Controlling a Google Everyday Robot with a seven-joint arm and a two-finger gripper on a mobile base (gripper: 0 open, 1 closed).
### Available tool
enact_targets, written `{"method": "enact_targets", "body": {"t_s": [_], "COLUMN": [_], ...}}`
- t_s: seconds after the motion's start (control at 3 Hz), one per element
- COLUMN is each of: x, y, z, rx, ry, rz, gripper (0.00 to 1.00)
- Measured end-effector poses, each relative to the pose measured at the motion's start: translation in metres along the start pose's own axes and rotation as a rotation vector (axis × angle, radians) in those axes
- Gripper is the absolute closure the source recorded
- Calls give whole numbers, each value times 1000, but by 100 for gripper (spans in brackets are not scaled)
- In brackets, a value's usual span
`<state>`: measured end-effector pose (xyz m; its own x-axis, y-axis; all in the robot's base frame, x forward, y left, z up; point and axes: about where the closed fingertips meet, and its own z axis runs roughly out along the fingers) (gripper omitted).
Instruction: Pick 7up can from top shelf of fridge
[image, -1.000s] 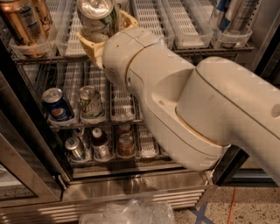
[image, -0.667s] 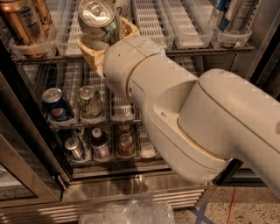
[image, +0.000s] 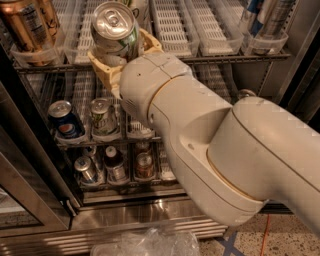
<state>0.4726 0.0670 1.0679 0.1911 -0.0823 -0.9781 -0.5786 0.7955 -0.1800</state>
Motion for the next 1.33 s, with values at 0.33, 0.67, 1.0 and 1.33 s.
{"method": "enact_targets", "body": {"t_s": [0.33,0.67,1.0,1.33], "x": [19,36,37,53], "y": [5,14,9,28], "z": [-4,-14,-18,-23], "rx": [16,45,61,60], "ry": [57,116,121,163], "rz": [35,62,62,105], "gripper": [100,100,100,100]}}
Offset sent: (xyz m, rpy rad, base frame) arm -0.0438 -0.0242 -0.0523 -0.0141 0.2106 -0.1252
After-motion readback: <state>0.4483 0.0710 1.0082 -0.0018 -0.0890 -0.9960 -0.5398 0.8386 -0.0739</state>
